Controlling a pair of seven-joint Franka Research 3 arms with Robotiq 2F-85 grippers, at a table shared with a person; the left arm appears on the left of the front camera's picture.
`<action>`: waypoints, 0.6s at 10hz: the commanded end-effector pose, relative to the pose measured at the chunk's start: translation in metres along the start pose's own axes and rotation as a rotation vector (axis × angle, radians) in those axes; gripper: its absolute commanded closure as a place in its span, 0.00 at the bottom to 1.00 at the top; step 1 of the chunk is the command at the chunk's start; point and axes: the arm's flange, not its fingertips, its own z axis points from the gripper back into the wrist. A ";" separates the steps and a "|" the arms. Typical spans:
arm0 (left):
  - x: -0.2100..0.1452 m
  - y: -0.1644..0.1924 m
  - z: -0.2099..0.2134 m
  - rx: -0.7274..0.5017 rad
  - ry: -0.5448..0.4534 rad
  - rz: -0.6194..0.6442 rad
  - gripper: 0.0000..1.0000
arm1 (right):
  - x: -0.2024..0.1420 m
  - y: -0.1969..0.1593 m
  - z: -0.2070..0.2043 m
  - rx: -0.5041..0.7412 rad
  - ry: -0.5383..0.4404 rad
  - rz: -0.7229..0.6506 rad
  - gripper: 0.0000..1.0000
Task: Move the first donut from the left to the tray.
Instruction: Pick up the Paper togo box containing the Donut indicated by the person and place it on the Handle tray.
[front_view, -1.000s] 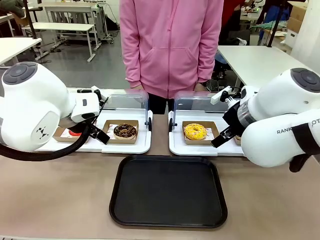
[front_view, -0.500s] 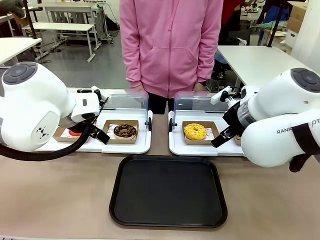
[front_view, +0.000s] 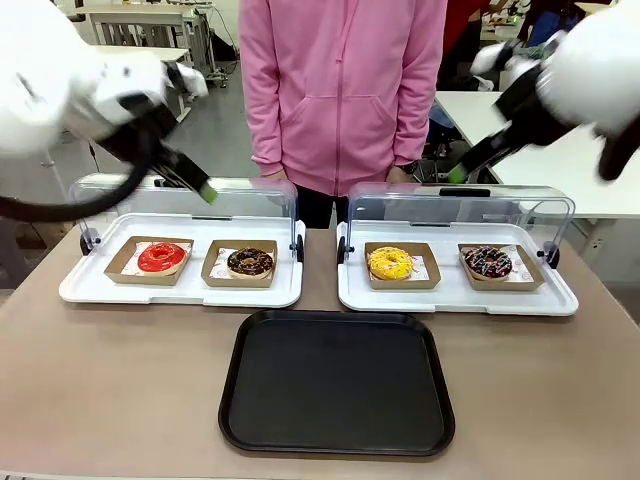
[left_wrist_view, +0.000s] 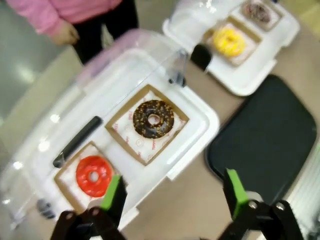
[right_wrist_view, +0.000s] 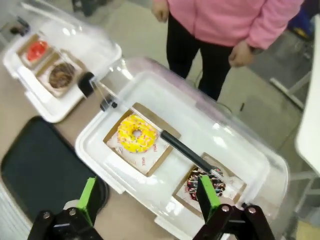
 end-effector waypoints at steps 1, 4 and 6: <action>-0.016 0.051 0.025 -0.182 0.037 -0.098 0.00 | -0.038 -0.073 0.026 0.145 -0.043 0.035 0.00; -0.073 0.109 0.077 -0.301 -0.046 -0.257 0.00 | -0.100 -0.128 0.053 0.258 -0.187 0.088 0.00; -0.105 0.130 0.096 -0.291 -0.136 -0.309 0.00 | -0.130 -0.137 0.055 0.293 -0.270 0.182 0.00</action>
